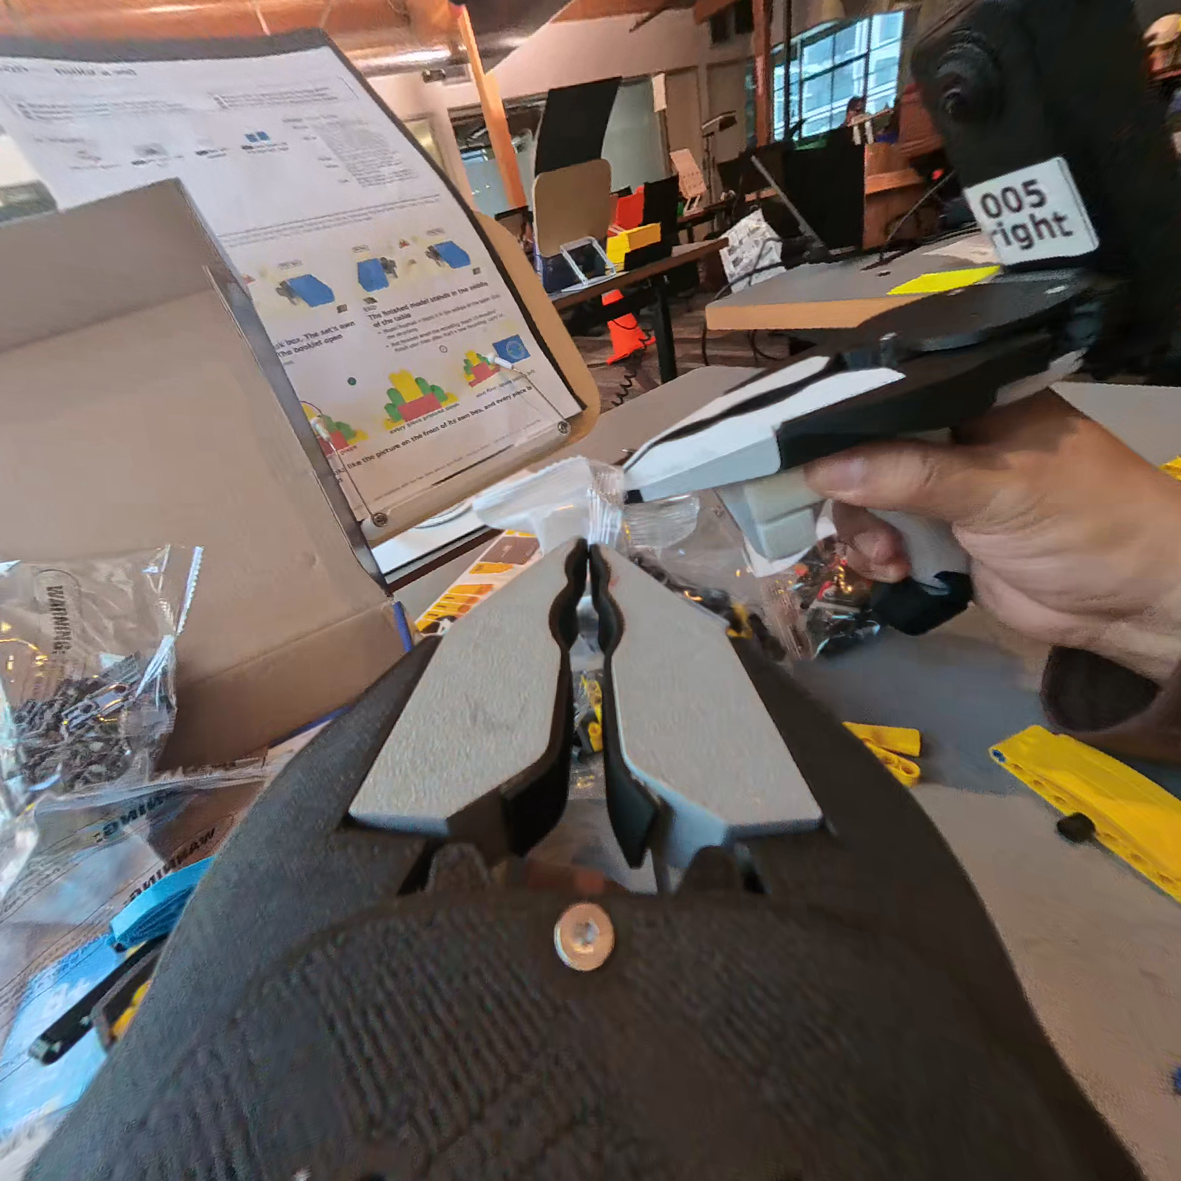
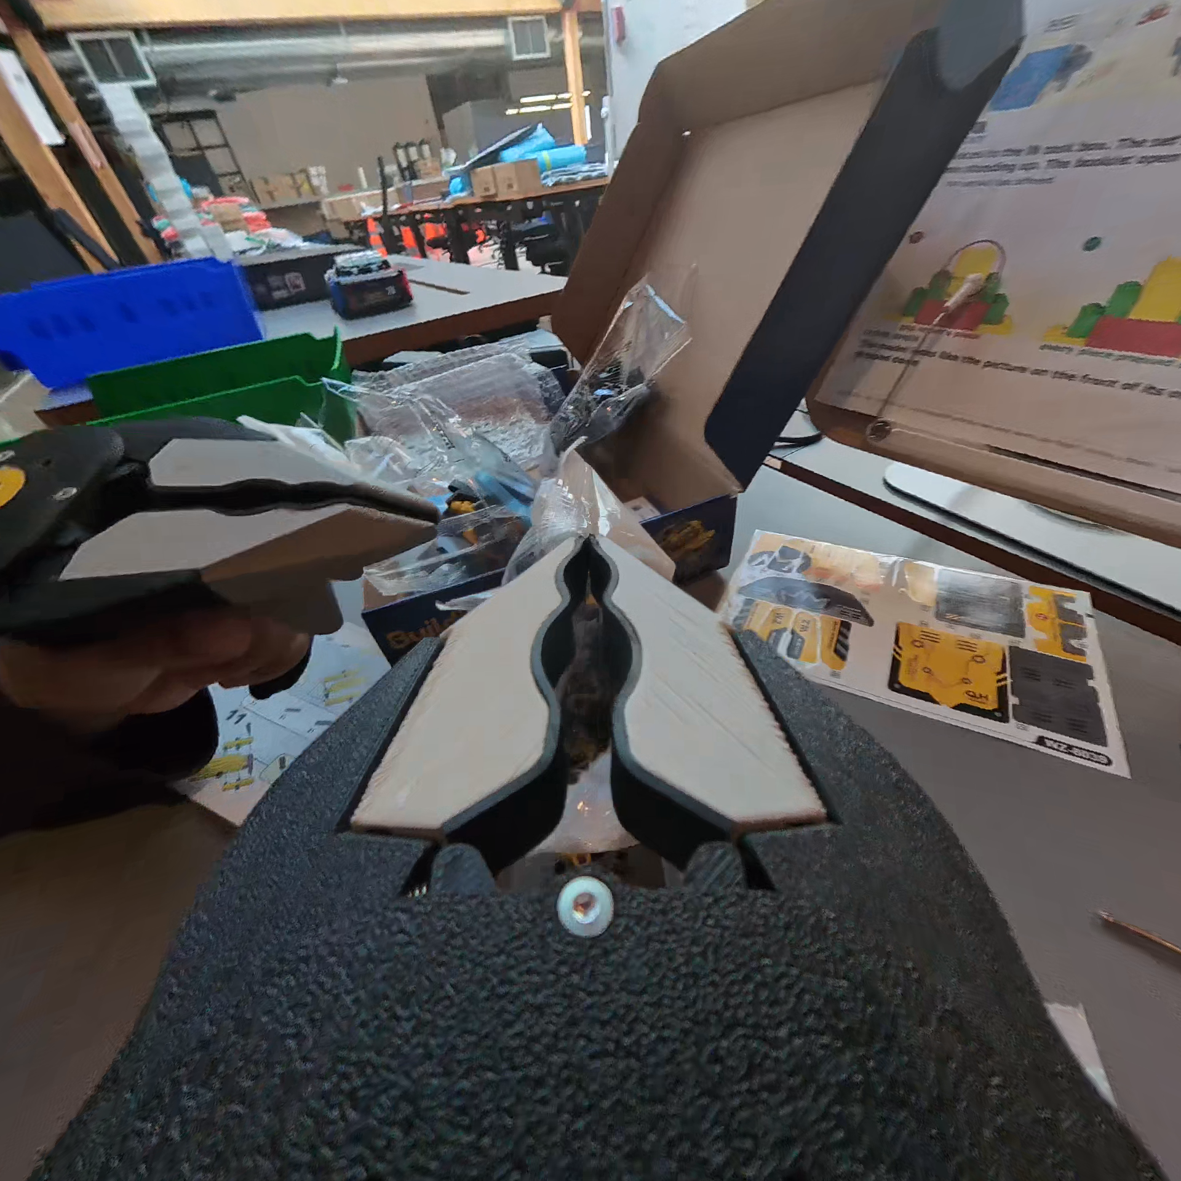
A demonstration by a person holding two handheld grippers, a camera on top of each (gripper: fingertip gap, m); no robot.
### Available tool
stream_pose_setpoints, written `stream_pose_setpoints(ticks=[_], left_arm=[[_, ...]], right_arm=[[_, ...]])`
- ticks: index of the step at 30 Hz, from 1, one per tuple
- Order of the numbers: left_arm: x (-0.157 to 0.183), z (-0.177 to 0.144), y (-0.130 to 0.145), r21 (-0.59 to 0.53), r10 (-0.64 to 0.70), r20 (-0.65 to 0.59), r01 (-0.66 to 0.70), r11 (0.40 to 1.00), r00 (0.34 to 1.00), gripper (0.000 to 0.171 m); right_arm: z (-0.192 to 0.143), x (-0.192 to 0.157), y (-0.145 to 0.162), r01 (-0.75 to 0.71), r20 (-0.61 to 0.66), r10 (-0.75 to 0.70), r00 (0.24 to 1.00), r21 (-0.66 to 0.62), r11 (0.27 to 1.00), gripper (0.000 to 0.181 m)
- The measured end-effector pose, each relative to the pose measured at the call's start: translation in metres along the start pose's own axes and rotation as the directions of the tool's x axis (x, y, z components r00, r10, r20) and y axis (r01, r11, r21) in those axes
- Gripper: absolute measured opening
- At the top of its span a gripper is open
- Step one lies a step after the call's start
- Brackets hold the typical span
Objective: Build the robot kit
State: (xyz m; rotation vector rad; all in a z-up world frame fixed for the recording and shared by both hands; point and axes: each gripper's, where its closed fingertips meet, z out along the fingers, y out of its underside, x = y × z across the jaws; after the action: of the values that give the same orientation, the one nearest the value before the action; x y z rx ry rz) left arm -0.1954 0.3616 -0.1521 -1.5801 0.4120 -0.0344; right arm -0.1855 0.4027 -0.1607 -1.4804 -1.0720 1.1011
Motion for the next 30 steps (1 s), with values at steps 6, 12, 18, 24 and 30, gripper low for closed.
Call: stream_pose_setpoints(ticks=[6, 12, 18, 24, 30], left_arm=[[0.006, 0.003, 0.009, -0.051, 0.052, -0.035, -0.054, 0.997, 0.998, 0.034], [0.008, 0.000, 0.010, -0.050, 0.087, -0.061, -0.090, 0.995, 0.994, 0.015], [0.011, -0.001, 0.016, -0.082, 0.045, -0.130, -0.056, 0.995, 0.991, 0.013], [0.012, -0.001, 0.017, -0.094, -0.030, -0.176, 0.014, 0.995, 0.984, 0.009], [0.005, -0.002, 0.014, -0.073, -0.004, -0.104, -0.003, 0.997, 0.995, 0.000]], right_arm=[[0.009, -0.022, 0.007, 0.038, 0.075, -0.036, 0.997, -0.036, 0.999, 0.000], [0.009, -0.039, 0.014, 0.118, 0.165, -0.105, 0.981, -0.070, 0.991, 0.000], [0.007, -0.041, 0.017, 0.128, 0.194, -0.110, 0.975, -0.082, 0.988, 0.000], [0.008, -0.040, 0.020, 0.154, 0.179, -0.134, 0.975, -0.098, 0.983, 0.000], [0.011, -0.040, 0.018, 0.142, 0.142, -0.128, 0.981, -0.092, 0.986, 0.000]])
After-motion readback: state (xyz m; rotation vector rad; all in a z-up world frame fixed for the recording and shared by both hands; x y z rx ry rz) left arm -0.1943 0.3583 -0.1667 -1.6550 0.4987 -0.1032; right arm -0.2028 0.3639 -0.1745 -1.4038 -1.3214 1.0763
